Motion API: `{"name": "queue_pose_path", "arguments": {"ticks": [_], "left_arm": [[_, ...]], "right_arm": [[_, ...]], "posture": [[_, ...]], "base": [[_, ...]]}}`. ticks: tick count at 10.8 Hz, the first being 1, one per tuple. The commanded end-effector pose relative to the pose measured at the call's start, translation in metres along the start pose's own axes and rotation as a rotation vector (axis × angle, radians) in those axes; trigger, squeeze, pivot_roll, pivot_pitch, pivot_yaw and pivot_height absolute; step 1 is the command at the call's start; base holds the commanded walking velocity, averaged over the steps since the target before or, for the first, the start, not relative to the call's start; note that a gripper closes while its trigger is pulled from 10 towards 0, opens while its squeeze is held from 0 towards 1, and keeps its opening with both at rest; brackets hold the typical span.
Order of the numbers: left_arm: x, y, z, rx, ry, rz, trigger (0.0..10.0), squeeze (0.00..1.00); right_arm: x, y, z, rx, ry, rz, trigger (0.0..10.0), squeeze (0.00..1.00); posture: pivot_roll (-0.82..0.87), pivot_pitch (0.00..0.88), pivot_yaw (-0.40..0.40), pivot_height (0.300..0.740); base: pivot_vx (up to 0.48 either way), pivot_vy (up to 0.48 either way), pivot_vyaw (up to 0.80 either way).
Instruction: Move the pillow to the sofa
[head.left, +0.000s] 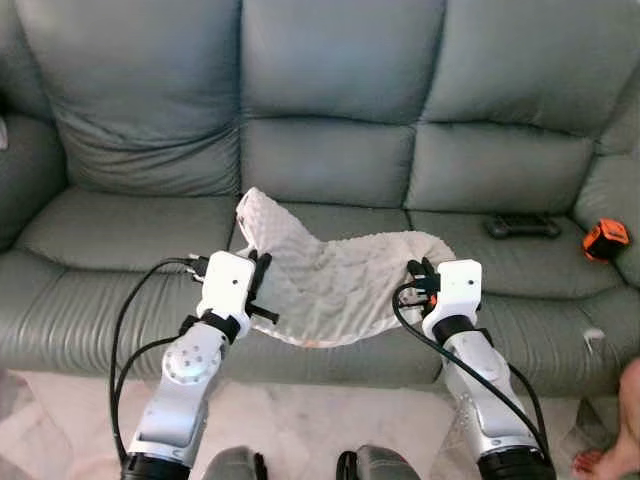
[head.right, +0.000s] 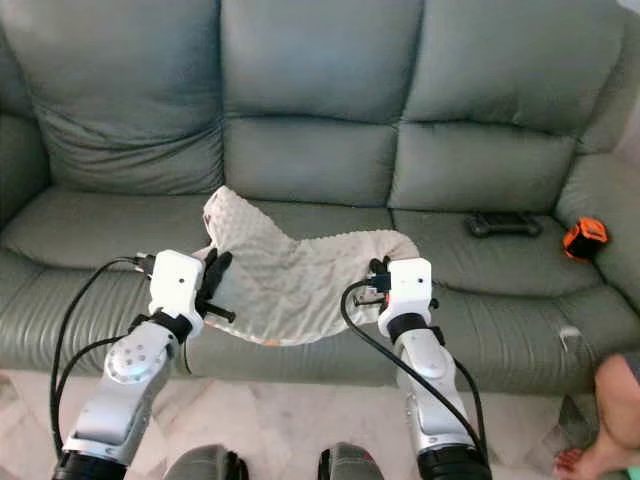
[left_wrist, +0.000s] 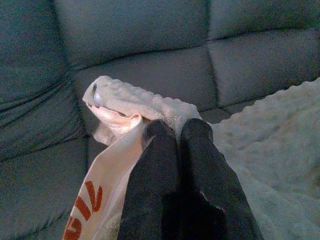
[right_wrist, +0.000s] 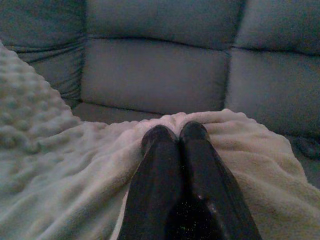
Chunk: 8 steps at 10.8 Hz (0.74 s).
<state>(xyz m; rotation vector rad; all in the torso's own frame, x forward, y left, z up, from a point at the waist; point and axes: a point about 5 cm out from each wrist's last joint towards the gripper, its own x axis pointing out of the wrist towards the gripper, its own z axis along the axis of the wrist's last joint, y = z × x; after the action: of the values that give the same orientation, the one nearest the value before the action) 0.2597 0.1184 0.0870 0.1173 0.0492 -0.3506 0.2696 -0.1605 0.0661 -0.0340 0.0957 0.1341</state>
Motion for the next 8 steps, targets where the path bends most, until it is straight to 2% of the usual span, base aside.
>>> {"name": "queue_pose_path", "arguments": {"ticks": [1, 2, 6, 8], "left_arm": [[0.0023, -0.0040, 0.0078, 0.005, -0.038, -0.031, 10.0, 0.00], [0.0021, -0.0055, 0.0080, -0.005, -0.038, -0.058, 10.0, 0.00], [0.0011, -0.0061, 0.0079, -0.007, -0.037, -0.060, 10.0, 0.00], [0.0001, -0.0032, 0.0098, -0.004, -0.045, -0.042, 10.0, 0.00]], "right_arm": [[0.0015, -0.0030, 0.0039, -0.011, -0.018, -0.003, 10.0, 0.00], [0.0019, -0.0029, 0.0043, -0.015, -0.020, -0.003, 10.0, 0.00], [0.0017, -0.0022, 0.0044, -0.011, -0.020, -0.002, 10.0, 0.00], [0.0011, 0.0032, 0.0044, -0.005, -0.023, 0.010, 10.0, 0.00]], "posture": [[0.01, 0.045, -0.059, 0.740], [0.01, 0.044, -0.057, 0.740], [0.01, 0.045, -0.056, 0.740], [0.01, 0.059, -0.050, 0.740]], "base": [[0.000, 0.000, 0.00], [0.277, 0.000, 0.00], [0.310, 0.000, 0.00], [0.351, 0.000, 0.00]]}}
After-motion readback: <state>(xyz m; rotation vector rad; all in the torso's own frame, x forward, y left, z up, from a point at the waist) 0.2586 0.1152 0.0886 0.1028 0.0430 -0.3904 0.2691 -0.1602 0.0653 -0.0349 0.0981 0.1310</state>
